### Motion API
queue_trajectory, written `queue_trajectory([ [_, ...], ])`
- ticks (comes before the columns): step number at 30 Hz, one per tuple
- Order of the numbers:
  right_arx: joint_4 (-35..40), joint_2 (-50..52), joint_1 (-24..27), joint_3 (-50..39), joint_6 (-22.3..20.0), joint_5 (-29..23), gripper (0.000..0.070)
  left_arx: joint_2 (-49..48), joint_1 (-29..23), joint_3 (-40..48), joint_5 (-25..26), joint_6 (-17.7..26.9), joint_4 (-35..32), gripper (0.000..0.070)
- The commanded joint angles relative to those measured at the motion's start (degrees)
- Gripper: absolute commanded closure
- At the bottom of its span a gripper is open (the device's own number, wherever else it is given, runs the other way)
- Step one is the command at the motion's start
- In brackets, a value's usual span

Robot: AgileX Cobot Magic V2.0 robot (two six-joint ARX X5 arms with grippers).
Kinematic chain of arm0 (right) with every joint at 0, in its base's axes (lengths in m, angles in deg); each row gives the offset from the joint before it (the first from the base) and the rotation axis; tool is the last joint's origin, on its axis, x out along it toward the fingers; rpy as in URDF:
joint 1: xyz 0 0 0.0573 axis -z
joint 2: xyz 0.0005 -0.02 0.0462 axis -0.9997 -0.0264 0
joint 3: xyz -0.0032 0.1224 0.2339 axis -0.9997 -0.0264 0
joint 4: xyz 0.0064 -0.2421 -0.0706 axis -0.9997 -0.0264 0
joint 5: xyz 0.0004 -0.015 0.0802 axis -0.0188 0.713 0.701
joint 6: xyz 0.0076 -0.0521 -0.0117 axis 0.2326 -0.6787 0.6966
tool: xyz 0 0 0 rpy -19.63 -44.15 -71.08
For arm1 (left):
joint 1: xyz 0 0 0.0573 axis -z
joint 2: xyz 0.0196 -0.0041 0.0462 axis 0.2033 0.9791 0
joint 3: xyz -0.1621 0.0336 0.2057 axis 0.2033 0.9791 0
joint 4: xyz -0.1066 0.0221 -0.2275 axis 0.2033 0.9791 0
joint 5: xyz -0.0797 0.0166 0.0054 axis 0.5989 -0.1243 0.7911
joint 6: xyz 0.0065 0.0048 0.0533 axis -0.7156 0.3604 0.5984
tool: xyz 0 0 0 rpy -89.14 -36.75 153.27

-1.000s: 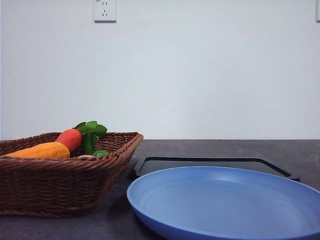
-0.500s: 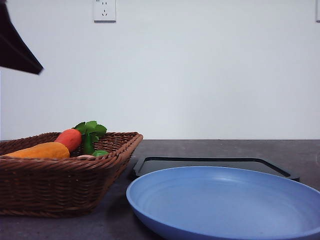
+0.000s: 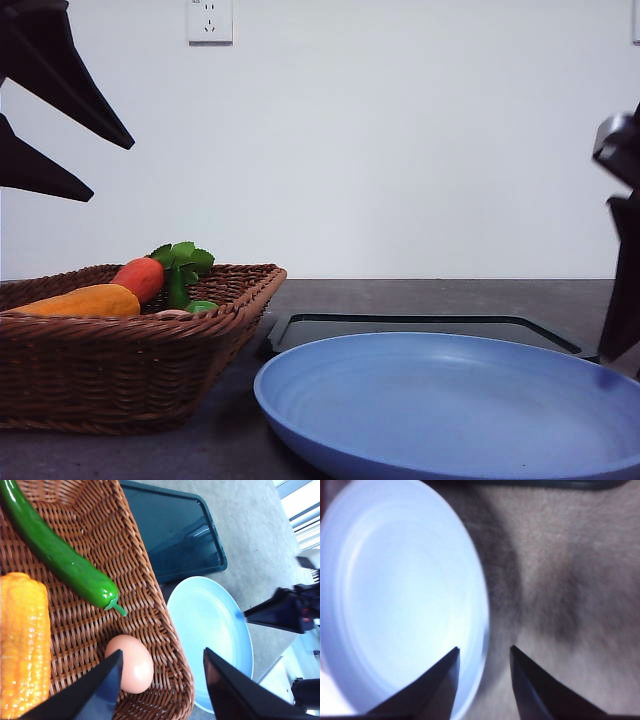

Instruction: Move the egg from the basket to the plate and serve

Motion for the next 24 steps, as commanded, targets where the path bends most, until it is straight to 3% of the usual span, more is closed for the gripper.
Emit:
queue_trajectory([
  [1, 1.7, -2.3, -0.9, 0.2, 1.1, 0.4, 0.0496, 0.5, 0.2, -1.0, 0.3, 0.3, -0.9, 0.0368],
  [6, 4.6, -5.6, -2.8, 0.2, 2.6, 0.7, 0.0516, 0.5, 0.2, -1.0, 0.3, 0.4, -1.0, 0.0368],
  [13, 6.4, -5.7, -3.9, 0.2, 4.3, 0.4, 0.0692, 0.5, 0.3, -1.0, 0.3, 0.4, -2.3, 0.0367],
  [16, 6.4, -5.6, -3.8, 0.2, 4.6, 0.4, 0.07, 0.5, 0.5, -1.0, 0.3, 0.3, -2.3, 0.036],
  [21, 5.0, -3.6, -3.7, 0.3, 4.9, 0.0, 0.07, 0.5, 1.8, -1.0, 0.3, 0.3, -1.4, 0.0239],
  [24, 2.9, -0.8, -2.8, 0.3, 5.0, -0.3, 0.07, 0.6, 3.1, -1.1, 0.2, 0.0, -0.4, 0.0224],
])
